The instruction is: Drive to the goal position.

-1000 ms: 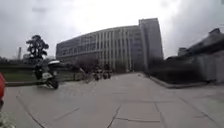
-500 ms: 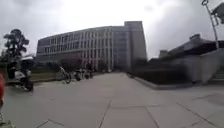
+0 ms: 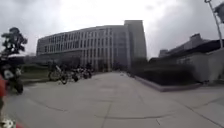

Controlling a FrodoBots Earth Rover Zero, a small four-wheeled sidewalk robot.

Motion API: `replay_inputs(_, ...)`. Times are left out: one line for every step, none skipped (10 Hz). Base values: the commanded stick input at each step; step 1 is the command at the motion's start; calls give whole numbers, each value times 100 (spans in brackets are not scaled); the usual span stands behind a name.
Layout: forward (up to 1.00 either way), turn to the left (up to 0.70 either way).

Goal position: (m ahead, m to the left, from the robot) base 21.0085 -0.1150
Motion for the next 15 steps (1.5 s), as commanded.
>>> replay_inputs(70,0)
replay_inputs(70,0)
replay_inputs(70,0)
replay_inputs(70,0)
replay_inputs(70,0)
replay_inputs(70,0)
replay_inputs(70,0)
replay_inputs(70,0)
replay_inputs(70,0)
replay_inputs(70,0)
replay_inputs(70,0)
replay_inputs(70,0)
replay_inputs(70,0)
replay_inputs(70,0)
replay_inputs(70,0)
